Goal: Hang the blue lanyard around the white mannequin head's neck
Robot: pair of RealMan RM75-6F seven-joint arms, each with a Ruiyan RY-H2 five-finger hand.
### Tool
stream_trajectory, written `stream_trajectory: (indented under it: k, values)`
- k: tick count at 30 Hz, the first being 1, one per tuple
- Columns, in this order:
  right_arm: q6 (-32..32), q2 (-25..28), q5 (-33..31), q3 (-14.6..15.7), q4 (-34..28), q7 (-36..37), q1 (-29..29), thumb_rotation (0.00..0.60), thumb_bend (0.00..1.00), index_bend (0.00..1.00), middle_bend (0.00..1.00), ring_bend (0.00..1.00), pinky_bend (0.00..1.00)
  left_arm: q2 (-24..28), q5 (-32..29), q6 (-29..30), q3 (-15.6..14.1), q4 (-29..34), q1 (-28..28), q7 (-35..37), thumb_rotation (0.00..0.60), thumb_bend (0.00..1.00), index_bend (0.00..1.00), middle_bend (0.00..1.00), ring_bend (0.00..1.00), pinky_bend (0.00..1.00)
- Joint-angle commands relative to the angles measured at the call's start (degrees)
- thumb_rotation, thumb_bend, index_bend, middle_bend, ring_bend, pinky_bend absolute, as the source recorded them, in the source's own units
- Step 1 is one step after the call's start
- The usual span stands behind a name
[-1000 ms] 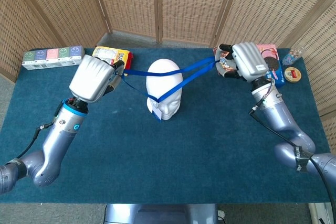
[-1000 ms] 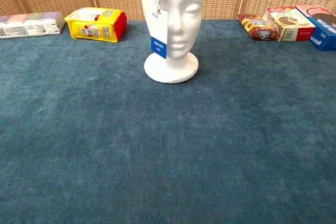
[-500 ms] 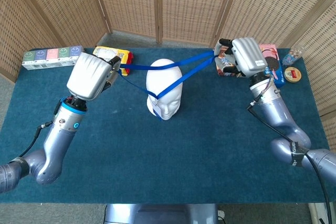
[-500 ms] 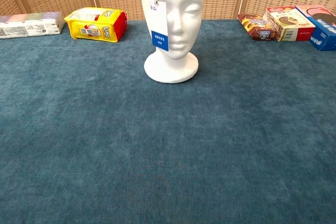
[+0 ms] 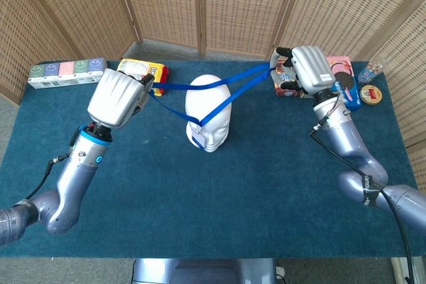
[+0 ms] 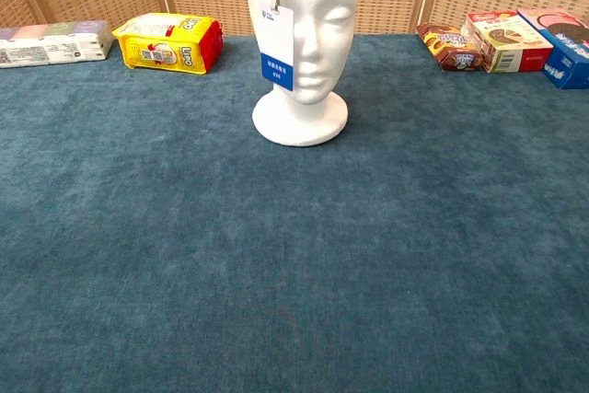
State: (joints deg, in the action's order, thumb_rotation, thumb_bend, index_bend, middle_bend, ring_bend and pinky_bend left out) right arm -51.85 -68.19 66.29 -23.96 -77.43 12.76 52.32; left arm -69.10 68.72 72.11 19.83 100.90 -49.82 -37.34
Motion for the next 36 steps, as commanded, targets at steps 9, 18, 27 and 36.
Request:
stream_trajectory:
  k: [9,18,27,36]
  values:
    - [0.4,-0.9,-0.5,-0.2,-0.6,-1.2,0.9,0.6,0.48,0.78,1.0,1.0,1.0,-0.3,-1.6,-1.1,0.1,-0.3,-0.7,-0.4,0.6,0.42,0.66,1.0,1.0,1.0]
    - [0.8,-1.6,-1.5,-0.5,-1.1,-2.3,1.8,0.6,0.48,0.78,1.0,1.0,1.0,-1.0,-2.3,-1.6,0.5,-1.6,-1.9,-1.7,0.6,0.42,0.67,1.0,1.0,1.0]
    - [1.3,-2.3,-2.2,-0.5,0.1,-2.6,2.2,0.6,0.48,0.78,1.0,1.0,1.0,-1.8,-3.3,-1.7,0.4,-2.7,-3.0,-4.2,0.6,0.41,0.67,1.0,1.0,1.0]
    - [1.9,-2.7,-2.8,-0.3,1.0,-2.5,2.2,0.6,0.48,0.78,1.0,1.0,1.0,-2.5,-3.5,-2.4,-0.2,-3.8,-3.9,-5.7,0.6,0.41,0.67,1.0,1.0,1.0]
